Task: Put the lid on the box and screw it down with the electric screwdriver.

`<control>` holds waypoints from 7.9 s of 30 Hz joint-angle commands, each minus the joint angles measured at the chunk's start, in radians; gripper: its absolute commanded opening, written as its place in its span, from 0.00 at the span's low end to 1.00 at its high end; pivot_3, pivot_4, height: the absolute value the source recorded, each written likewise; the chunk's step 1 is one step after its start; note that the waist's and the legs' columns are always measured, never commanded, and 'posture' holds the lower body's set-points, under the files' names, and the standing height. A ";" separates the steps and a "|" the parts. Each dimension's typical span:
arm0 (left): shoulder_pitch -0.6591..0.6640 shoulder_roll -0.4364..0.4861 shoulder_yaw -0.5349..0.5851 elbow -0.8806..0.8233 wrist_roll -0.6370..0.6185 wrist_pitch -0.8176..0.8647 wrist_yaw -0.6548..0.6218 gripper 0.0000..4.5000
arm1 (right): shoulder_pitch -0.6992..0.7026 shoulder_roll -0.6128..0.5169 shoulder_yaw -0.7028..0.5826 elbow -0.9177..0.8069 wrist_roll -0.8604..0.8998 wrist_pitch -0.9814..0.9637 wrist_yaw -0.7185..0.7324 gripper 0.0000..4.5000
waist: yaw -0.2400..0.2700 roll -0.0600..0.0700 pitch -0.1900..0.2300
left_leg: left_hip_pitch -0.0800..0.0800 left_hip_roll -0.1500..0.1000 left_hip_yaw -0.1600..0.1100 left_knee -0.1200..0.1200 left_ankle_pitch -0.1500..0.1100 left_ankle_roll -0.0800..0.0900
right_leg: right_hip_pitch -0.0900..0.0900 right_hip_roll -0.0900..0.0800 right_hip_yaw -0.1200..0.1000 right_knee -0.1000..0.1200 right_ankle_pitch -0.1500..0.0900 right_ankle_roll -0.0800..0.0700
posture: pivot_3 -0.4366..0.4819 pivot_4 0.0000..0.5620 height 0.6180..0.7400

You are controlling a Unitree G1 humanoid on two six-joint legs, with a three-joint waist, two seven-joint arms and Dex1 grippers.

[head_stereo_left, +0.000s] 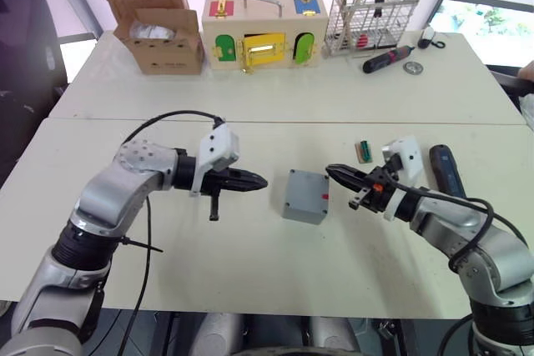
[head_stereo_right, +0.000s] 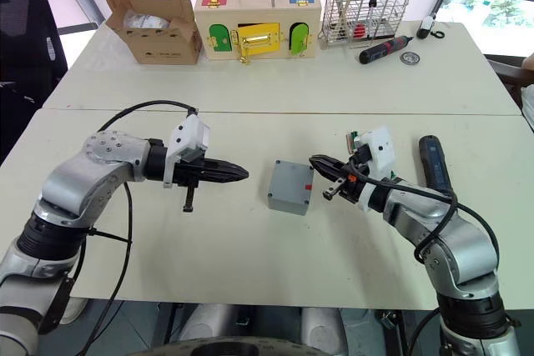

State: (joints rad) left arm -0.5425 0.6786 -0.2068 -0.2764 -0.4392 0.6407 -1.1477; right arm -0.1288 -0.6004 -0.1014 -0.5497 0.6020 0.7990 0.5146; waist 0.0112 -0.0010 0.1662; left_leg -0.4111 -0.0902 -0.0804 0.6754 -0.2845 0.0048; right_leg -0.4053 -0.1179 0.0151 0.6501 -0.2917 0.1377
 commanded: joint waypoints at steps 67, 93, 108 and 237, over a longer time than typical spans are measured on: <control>0.040 -0.169 -0.115 -0.198 0.042 -0.068 0.181 0.00 | -0.571 -0.655 0.439 0.949 -0.217 0.494 0.498 0.97 | -0.001 0.003 0.000 | 0.000 0.001 0.008 0.002 -0.002 0.004 | -0.001 -0.001 0.003 -0.002 0.000 0.000 | 0.48 0.27 0.98; 0.048 -0.209 -0.124 -0.204 0.047 -0.045 0.243 0.00 | -0.578 -0.610 0.651 1.040 -0.616 0.231 0.844 0.43 | 0.006 0.000 0.000 | 0.001 0.000 0.002 0.004 -0.003 0.003 | 0.003 -0.001 0.000 -0.003 0.000 0.000 | 0.48 0.27 0.98; -0.005 -0.214 -0.093 -0.047 0.053 -0.120 0.194 0.00 | -0.853 -0.602 0.553 1.176 -0.678 0.252 1.010 0.43 | -0.002 0.007 0.003 | 0.000 -0.001 0.004 0.004 -0.002 0.003 | 0.001 -0.002 0.000 -0.003 0.000 0.000 | 0.48 0.27 0.98; -0.120 -0.298 -0.194 0.457 0.300 -0.381 -0.066 0.00 | 0.172 0.280 0.147 -0.019 -0.323 -0.296 -0.157 0.43 | -0.021 -0.012 -0.030 | 0.026 0.001 -0.002 -0.011 -0.003 0.005 | 0.017 0.003 0.001 -0.003 -0.001 0.001 | 0.48 0.27 0.98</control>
State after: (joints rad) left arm -0.6725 0.3805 -0.3885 0.1772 -0.1565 0.2567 -1.2165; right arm -0.0131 -0.3137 0.0121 -0.6828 0.2885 0.4428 0.3559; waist -0.0102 -0.0131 0.1363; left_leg -0.3849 -0.0888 -0.0821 0.6642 -0.2879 0.0101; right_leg -0.3878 -0.1151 0.0160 0.6467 -0.2930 0.1388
